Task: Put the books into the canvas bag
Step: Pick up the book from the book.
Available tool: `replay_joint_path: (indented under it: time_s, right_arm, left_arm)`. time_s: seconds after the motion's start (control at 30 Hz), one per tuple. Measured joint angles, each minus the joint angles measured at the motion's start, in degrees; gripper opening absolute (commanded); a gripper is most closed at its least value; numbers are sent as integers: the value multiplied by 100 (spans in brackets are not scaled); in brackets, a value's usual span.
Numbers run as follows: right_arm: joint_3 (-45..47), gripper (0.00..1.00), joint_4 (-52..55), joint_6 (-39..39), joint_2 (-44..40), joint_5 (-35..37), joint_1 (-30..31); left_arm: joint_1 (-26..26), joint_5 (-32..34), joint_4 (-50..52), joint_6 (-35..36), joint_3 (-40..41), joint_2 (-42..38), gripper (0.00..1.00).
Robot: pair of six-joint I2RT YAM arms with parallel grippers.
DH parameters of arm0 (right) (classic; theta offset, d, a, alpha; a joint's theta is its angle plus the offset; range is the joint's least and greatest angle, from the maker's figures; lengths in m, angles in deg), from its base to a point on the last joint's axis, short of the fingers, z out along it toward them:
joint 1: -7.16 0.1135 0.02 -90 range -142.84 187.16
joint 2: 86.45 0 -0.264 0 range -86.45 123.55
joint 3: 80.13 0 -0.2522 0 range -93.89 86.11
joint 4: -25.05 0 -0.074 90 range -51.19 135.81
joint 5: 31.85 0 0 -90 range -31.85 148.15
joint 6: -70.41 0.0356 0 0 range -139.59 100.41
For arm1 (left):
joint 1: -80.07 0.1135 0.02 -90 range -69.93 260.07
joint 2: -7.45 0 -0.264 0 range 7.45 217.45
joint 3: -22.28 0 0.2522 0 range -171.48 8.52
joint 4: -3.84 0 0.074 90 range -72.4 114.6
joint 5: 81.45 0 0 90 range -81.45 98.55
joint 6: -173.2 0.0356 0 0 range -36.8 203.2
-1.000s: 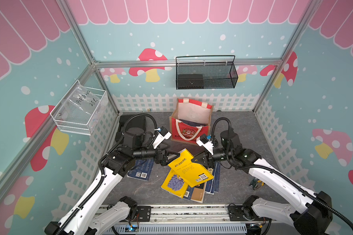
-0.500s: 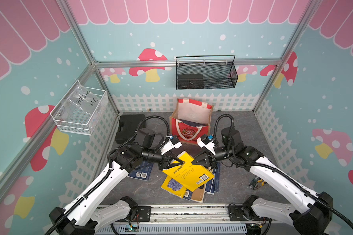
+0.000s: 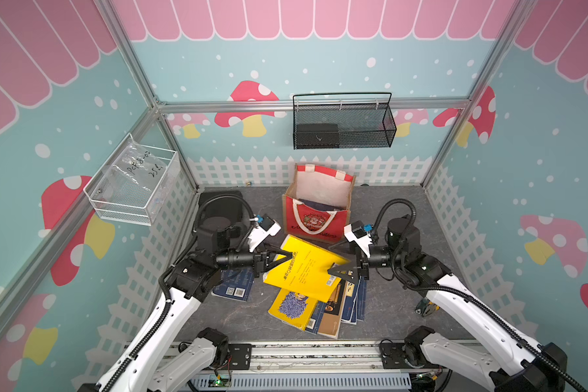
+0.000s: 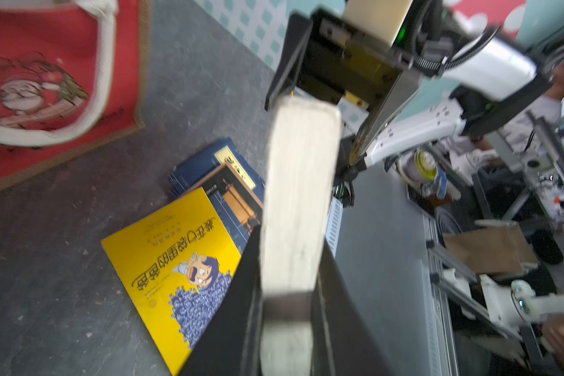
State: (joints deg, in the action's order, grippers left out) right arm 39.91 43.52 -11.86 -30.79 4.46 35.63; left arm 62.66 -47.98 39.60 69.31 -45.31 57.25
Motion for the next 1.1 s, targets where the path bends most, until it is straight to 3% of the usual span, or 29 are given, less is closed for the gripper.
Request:
replay_joint_path:
  time_s: [0.13, 0.33, 0.43, 0.67, 0.77, 0.8, 0.83, 0.9, 0.97, 1.03, 1.1]
  right_arm:
    - [573, 89, -518, 426, -389, 144, -219]
    - [953, 90, -1497, 1088, -382, 229, -223]
    - [1222, 83, -2330, 1617, -238, 157, -223]
    - [1397, 34, -4240, 2975, 107, -131, -223]
    - [1292, 0, -4673, 3414, 197, -192, -225]
    - [1239, 0, -4677, 3556, 229, -214, -232]
    - [1185, 0, -4653, 3648, 267, -236, -240]
    - [994, 0, -4483, 3818, 382, -256, -267]
    - [695, 0, -4190, 3930, 509, -232, -313]
    - [260, 0, -3823, 4022, 660, -127, -472]
    - [-282, 0, -3368, 4059, 850, 35, -721]
  left_arm:
    - [415, -400, -1377, -951, 297, -31, 0]
    - [511, -581, -3143, -2081, 804, -31, 0]
    - [529, -577, -3814, -2485, 968, -17, 0]
    - [535, -479, -4516, -2887, 1032, 90, 0]
    - [544, -404, -4505, -2876, 1032, 116, 0]
    - [573, -367, -4483, -2828, 1027, 111, 0]
    - [597, -339, -4413, -2785, 1016, 101, 3]
    - [645, -208, -4140, -2625, 940, 79, 48]
    - [710, -22, -3707, -2369, 822, 55, 72]
    - [796, 291, -2999, -2024, 638, 42, 82]
    - [831, 678, -2225, -1635, 417, 44, 86]
